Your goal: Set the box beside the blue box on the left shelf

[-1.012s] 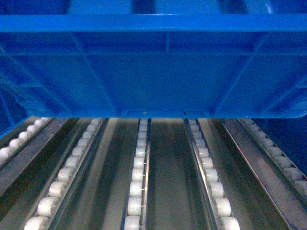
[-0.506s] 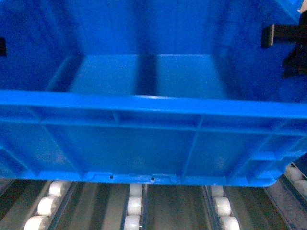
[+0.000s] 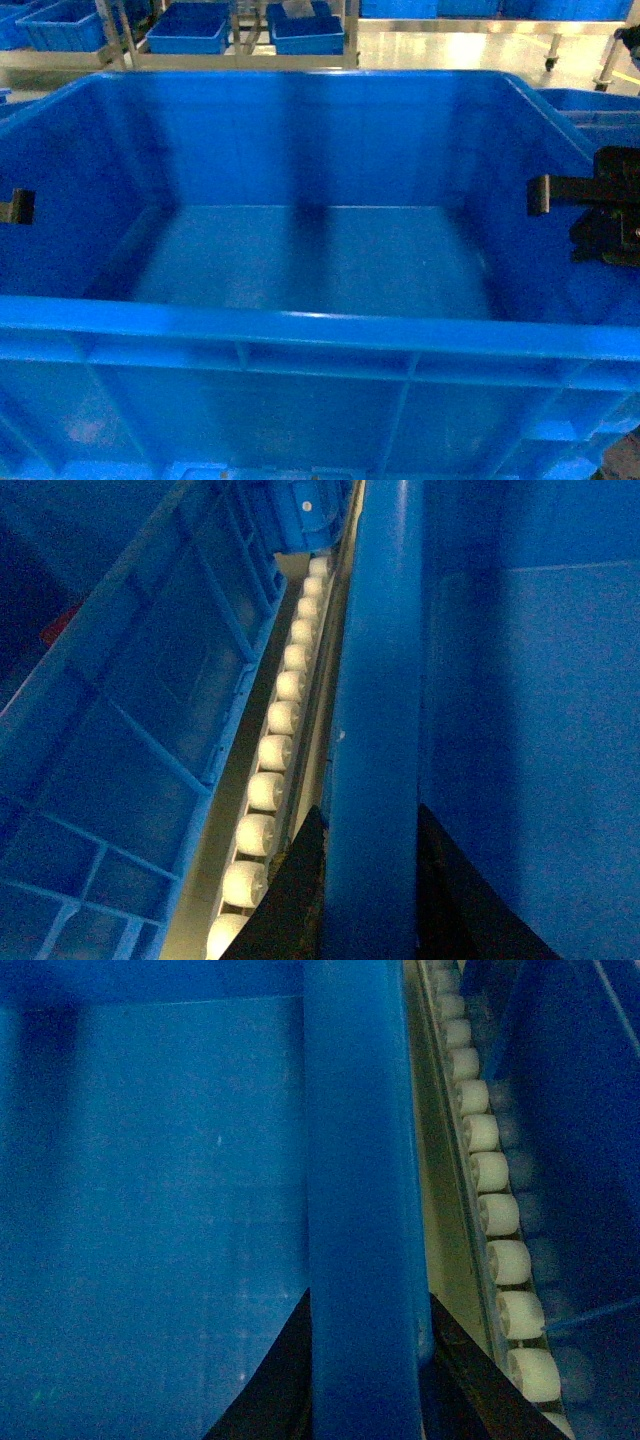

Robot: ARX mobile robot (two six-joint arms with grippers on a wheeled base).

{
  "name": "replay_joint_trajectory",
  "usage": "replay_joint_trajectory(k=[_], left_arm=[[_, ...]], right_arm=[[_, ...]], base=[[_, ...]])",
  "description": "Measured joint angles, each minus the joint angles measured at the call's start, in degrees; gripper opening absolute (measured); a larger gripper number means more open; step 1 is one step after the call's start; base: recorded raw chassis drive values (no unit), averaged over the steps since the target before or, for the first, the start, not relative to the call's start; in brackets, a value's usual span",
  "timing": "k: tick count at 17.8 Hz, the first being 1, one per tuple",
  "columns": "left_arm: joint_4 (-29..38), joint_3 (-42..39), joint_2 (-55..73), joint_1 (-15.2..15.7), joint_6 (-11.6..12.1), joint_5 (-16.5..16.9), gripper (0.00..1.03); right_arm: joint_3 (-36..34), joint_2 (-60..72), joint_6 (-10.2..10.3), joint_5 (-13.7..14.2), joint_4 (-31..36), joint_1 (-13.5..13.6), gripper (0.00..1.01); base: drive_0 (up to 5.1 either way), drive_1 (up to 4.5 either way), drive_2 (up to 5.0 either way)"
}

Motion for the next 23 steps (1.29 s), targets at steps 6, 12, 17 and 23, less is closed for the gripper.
replay_joint_trajectory(k=[6,12,17,23], left_arm=[[-5.29,-0.85,1.6,0.11,-3.19,0.35,0.14],[26.01,-3.37,-3.87,1.07,-6.12,-3.15,0.94],[37.48,-22.97,-16.57,6.12,-4.26,22.4,0.22],[35.91,-29.14,-24.3,6.32,-4.22,22.36,0.01]], right_arm=[[-1.38,1.29,0.26,-0.9,-0.66,0.07,0.21],[-3.69,-5.44,-1.49,1.97,30.16,-0.46,0.94],[-29.2,-19.85,-15.72,-1.7,51.6,-8.55,0.21],[-36.85,-28.41,-16.46,-4.94,50.66,-12.15,0.01]], base=[[0.0,0.0,0.0],[0.0,0.0,0.0],[0.0,0.0,0.0],[0.0,0.0,0.0]])
